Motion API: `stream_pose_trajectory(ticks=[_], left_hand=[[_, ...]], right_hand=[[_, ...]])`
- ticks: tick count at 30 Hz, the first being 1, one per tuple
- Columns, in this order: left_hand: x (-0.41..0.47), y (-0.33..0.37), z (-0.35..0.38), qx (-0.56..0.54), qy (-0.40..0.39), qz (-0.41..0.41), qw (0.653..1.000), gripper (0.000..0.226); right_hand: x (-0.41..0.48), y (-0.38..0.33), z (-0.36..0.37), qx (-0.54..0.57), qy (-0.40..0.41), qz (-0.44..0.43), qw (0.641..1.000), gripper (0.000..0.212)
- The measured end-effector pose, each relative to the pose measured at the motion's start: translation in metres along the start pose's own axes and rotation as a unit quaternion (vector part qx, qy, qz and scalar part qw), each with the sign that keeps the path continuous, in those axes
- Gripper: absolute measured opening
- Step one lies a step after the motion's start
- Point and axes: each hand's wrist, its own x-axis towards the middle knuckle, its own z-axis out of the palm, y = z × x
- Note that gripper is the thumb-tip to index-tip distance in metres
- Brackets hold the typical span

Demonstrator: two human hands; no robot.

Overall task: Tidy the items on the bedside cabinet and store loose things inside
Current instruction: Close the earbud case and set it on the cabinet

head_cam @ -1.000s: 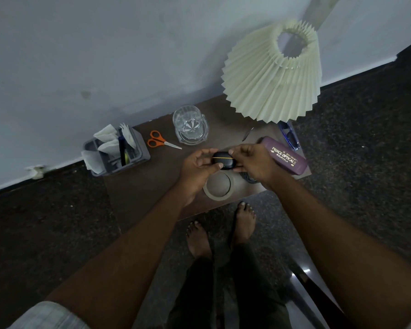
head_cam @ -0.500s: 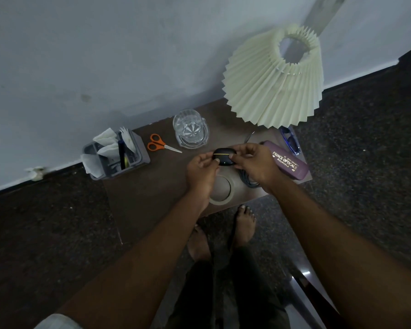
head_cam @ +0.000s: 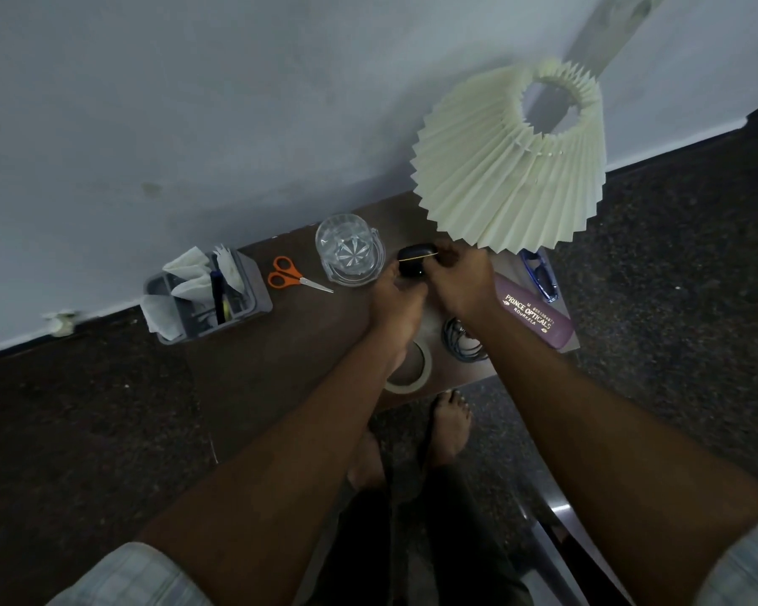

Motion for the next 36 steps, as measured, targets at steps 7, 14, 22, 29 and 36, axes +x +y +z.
stream_pose_trajectory(ticks=[7,14,22,29,36], left_hand=[[0.019,0.002,0.019,-0.012,0.030,0.007,0.999,0.041],[0.024,0.005,0.024,-0.050,0.021,0.002,0.999,0.043],[0.025,0.008,0.025,-0.078,0.014,0.002,0.997,0.049],[0.016,0.016,0.023,-0.083,0.010,-0.007,0.996,0.055],[0.010,0.003,0.019,-0.065,0.016,-0.015,0.998,0.065]], right_hand=[[0.018,-0.002,0.007,-0.095,-0.046,0.039,0.994,0.031],[0.025,-0.007,0.008,-0.041,-0.069,0.069,0.994,0.031],[0.028,-0.003,0.007,-0.070,-0.100,0.089,0.989,0.034],[0.022,-0.007,0.006,-0.018,-0.080,0.072,0.994,0.028],[0.009,-0.004,0.003,-0.009,-0.063,0.048,0.997,0.015]])
